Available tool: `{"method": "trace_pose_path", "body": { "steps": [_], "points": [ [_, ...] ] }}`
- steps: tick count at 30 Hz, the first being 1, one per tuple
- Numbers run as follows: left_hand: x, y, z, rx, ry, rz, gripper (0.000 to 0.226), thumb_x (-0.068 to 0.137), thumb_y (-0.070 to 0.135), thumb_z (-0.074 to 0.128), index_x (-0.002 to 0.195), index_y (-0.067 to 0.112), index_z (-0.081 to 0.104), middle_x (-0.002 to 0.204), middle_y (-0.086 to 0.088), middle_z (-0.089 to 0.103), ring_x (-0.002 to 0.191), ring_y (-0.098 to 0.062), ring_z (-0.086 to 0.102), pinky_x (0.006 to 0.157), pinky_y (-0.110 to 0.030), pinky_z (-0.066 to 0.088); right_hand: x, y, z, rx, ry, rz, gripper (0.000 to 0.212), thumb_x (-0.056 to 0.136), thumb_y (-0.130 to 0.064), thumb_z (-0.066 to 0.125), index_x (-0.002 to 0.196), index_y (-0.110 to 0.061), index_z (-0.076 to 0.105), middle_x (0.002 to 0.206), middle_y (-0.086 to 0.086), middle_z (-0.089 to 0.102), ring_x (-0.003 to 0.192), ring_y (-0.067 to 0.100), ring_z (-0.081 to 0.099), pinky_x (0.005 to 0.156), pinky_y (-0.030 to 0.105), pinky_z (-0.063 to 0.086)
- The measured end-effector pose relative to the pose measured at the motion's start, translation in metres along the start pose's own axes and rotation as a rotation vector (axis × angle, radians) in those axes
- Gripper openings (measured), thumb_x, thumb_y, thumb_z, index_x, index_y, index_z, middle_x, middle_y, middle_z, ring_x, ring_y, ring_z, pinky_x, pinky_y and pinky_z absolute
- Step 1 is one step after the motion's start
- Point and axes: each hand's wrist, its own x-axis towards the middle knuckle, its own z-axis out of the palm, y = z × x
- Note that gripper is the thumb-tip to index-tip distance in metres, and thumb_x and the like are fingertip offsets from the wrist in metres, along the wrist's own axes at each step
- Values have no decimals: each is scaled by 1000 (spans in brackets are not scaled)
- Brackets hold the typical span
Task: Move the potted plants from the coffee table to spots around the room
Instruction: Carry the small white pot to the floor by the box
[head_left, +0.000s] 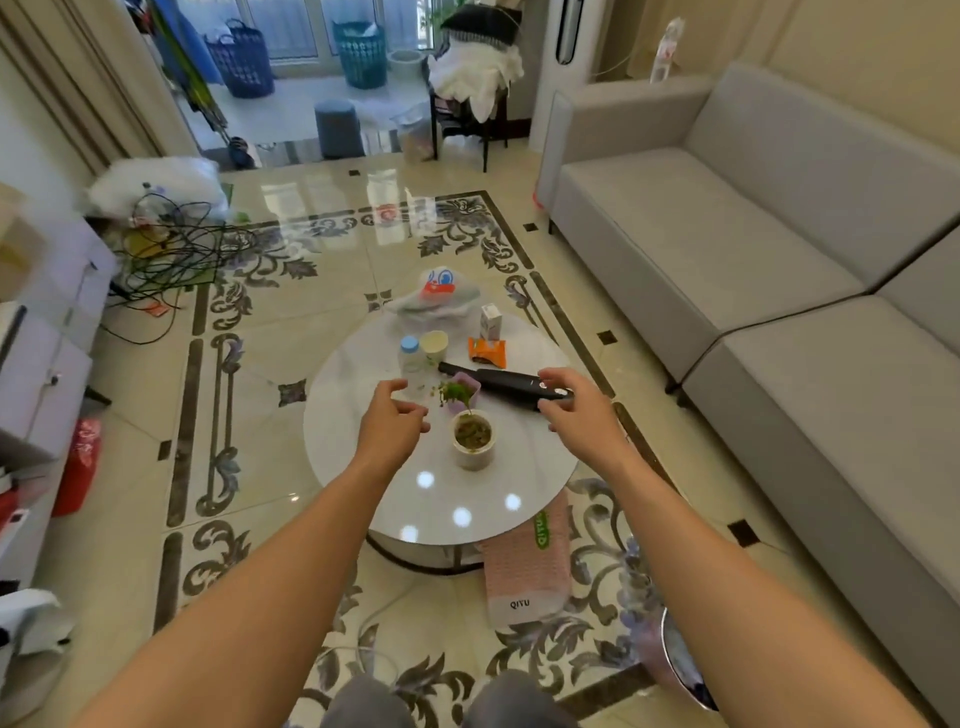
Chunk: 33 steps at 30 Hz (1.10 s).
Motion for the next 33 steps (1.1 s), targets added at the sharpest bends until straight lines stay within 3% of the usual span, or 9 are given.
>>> {"method": "trace_pose_path", "body": {
  "steps": [5, 9, 13, 16, 18, 21, 24, 28, 33],
  "points": [
    [81, -110, 55, 47, -70, -29, 55, 91, 4, 63, 141, 20, 46, 111, 1, 66, 98, -19, 65, 84, -36, 56, 59, 100, 63, -83, -47, 55, 61, 93, -9, 68, 146, -27, 46, 143, 3, 47, 113, 16, 59, 90, 29, 50],
    [136, -184, 99, -3, -161, -6, 68, 87, 4, 73, 144, 23, 42, 135, -5, 59, 115, -25, 62, 90, -37, 54, 103, 181, 122, -44, -117, 72, 73, 89, -7, 74, 149, -27, 38, 141, 2, 54, 124, 19, 58, 96, 34, 54],
    [180, -240, 139, -23, -310, 125, 96, 77, -5, 79, 152, 30, 29, 152, -1, 41, 138, -27, 44, 98, -37, 51, 139, 246, 179, -54, -133, 34, 94, 83, 0, 77, 156, -27, 25, 156, 3, 40, 138, 22, 47, 102, 35, 50],
    [200, -272, 160, -45, -383, 264, 100, 74, -4, 80, 148, 36, 26, 151, 0, 39, 138, -26, 43, 105, -40, 49, 154, 281, 206, -58, -161, -34, 109, 78, 3, 79, 159, -32, 15, 162, 4, 28, 144, 25, 40, 107, 33, 45],
    [209, -282, 169, -73, -397, 330, 102, 74, 6, 84, 151, 34, 24, 151, 0, 39, 137, -22, 44, 110, -43, 47, 161, 297, 215, -8, -145, -130, 108, 73, -4, 85, 155, -36, 22, 154, -5, 40, 138, 10, 45, 104, 23, 46],
    [216, -283, 175, -68, -409, 392, 107, 70, 16, 89, 153, 32, 23, 149, 5, 41, 135, -17, 44, 110, -38, 45, 166, 307, 224, 17, -120, -152, 107, 65, -14, 90, 147, -42, 28, 128, -24, 54, 119, 0, 57, 80, 2, 45],
    [218, -279, 178, -38, -364, 390, 111, 62, 20, 92, 152, 30, 27, 141, 7, 48, 134, -19, 48, 109, -35, 45, 167, 304, 228, 19, -105, -113, 105, 58, -27, 90, 142, -48, 31, 119, -33, 53, 105, -13, 55, 71, -3, 42],
    [217, -271, 182, -22, -335, 391, 108, 61, 26, 93, 149, 27, 31, 145, -2, 51, 135, -26, 48, 114, -44, 41, 163, 299, 229, 30, -75, -125, 98, 49, -41, 84, 132, -54, 33, 116, -40, 49, 96, -34, 47, 69, -5, 40],
    [208, -263, 180, -59, -332, 393, 108, 57, 37, 90, 146, 28, 30, 144, 0, 50, 135, -25, 49, 113, -47, 43, 162, 292, 229, -1, -78, -135, 93, 58, -34, 89, 128, -57, 33, 113, -41, 49, 100, -17, 52, 71, -2, 42]
  ]
}}
